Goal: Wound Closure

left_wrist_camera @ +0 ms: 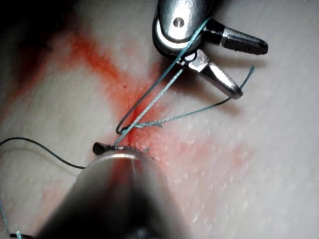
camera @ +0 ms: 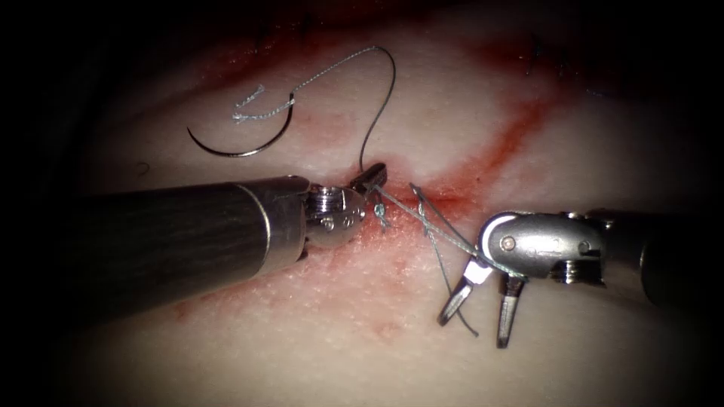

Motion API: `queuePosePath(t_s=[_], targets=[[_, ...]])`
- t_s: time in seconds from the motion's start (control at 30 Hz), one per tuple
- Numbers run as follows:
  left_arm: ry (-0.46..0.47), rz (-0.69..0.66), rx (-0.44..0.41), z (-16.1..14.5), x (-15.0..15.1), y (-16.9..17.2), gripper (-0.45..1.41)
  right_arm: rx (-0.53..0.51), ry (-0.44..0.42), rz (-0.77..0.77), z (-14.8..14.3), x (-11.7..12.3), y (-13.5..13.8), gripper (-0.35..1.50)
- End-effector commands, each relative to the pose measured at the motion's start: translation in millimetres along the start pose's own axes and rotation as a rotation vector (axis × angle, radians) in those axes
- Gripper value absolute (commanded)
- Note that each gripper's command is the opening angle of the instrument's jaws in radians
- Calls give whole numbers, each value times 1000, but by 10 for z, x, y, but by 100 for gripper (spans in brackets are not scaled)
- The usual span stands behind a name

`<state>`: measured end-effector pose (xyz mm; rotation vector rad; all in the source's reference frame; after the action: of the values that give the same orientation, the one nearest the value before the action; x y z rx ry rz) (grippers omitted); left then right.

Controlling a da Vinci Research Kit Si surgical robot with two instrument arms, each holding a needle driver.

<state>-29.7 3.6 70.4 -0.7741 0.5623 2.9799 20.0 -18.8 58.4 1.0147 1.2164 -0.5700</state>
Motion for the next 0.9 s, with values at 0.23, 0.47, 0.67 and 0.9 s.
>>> queuePosePath(t_s=[0.23,0.47,0.67,0.9], targets=[[-6,-4,-9,10,1,7,-45,-63,-8,3,13,-10,22,109],[-5,-2,-10,7,-2,7,-45,-62,-26,-9,23,-24,18,99],[-9,-8,-10,6,-2,6,-45,-54,-36,-15,25,-35,16,44],[-7,-7,-11,-1,1,13,-45,-92,-12,7,13,-33,30,-35]])
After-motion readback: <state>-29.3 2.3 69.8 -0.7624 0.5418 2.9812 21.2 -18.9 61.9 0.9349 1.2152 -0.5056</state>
